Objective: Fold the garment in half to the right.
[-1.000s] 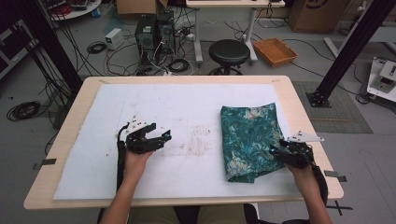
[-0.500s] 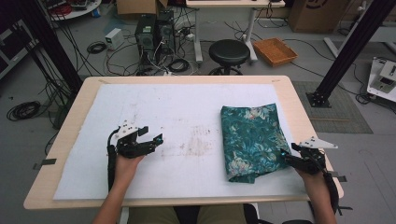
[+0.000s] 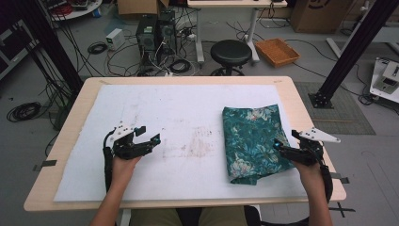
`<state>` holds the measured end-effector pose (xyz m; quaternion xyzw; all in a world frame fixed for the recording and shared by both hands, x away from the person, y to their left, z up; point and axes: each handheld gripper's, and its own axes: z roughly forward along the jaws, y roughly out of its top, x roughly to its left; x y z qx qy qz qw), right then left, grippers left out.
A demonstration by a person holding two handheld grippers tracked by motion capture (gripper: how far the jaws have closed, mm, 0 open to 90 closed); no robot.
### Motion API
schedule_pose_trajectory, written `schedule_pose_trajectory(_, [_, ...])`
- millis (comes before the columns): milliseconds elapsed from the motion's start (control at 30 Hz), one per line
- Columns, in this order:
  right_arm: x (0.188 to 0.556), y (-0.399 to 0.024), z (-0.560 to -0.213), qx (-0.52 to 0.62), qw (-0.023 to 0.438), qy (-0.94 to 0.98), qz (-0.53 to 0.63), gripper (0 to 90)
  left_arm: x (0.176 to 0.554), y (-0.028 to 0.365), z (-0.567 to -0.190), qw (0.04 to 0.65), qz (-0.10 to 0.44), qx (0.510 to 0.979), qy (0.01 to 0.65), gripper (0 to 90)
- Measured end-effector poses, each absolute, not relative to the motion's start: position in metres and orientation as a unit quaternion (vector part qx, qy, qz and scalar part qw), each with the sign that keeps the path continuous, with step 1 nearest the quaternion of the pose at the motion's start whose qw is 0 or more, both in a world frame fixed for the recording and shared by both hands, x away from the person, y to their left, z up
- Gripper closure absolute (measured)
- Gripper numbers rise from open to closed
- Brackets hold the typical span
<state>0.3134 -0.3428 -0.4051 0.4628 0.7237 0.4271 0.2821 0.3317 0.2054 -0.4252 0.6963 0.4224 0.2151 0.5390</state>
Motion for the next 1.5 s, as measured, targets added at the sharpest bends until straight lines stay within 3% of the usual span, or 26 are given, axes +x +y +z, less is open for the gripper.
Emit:
schedule_pose_trajectory(233, [0.313,-0.336,-0.405,0.448,0.267,0.744,0.418,21.5,0.330,0.210,-0.424,0.545,0.219,0.691,0.421,27.9])
schedule_pose_trajectory(700, [0.292,-0.328,-0.397,0.415,0.301,0.735,0.443,21.5,0.316,0.210,-0.418,0.568,0.228,0.687,0.392,27.9])
schedule_pose_trajectory(1500, [0.290,-0.331,-0.396,0.421,0.304,0.722,0.457,21.5,0.314,0.211,-0.420,0.573,0.231,0.681,0.393,27.9])
